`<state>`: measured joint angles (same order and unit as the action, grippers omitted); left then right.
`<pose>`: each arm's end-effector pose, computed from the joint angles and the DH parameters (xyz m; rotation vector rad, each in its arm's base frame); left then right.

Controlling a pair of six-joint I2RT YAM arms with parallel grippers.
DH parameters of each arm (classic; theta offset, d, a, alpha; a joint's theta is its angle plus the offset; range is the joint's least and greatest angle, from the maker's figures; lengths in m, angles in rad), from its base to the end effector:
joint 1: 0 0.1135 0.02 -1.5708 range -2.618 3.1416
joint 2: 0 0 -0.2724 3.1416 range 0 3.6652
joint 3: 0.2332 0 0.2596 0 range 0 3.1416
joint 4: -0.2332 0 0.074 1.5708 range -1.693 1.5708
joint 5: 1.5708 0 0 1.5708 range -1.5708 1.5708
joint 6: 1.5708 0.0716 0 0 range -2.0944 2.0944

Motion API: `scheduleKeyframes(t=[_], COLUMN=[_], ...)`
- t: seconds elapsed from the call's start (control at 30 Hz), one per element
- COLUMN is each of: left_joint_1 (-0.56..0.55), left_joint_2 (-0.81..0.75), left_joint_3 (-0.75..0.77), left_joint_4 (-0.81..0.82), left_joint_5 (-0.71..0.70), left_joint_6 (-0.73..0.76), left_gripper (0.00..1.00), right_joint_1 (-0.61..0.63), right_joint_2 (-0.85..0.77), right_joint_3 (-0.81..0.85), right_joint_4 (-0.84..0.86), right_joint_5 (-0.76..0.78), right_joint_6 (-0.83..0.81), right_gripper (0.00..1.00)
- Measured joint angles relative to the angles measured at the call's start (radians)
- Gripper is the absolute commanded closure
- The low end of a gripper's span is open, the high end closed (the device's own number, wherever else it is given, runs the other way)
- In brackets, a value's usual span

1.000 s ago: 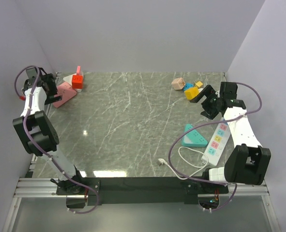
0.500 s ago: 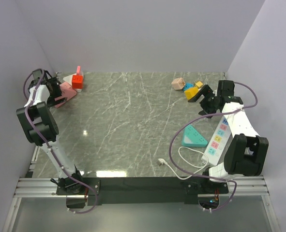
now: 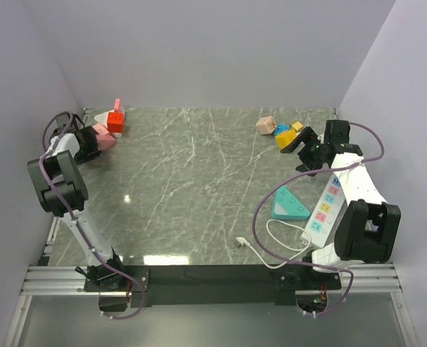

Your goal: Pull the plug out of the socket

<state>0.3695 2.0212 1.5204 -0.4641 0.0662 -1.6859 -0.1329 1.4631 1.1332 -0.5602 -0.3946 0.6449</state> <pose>0.4416 0.1660 0.1705 -2.2487 1.3894 -0.5746 0.3379 -0.0174 0.2504 0.7814 2.3720 0.7051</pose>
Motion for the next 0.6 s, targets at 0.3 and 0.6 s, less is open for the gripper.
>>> scheduleKeyframes(t=[0.3, 0.6], left_joint_1=[-0.003, -0.114], left_joint_2=[-0.085, -0.180], left_joint_3=[-0.190, -0.338], left_joint_4=[0.128, 0.141], left_joint_5=[0.072, 0.297], left_joint_6=[0.114, 0.475], left_gripper=[0.54, 0.75], right_joint_1=[0.000, 0.000], right_joint_2=[0.000, -0.029], right_joint_3=[0.000, -0.007], right_joint_4=[0.009, 0.011], right_joint_5=[-0.003, 0.000], right_joint_6=[0.000, 0.000], right_gripper=[0.08, 0.08])
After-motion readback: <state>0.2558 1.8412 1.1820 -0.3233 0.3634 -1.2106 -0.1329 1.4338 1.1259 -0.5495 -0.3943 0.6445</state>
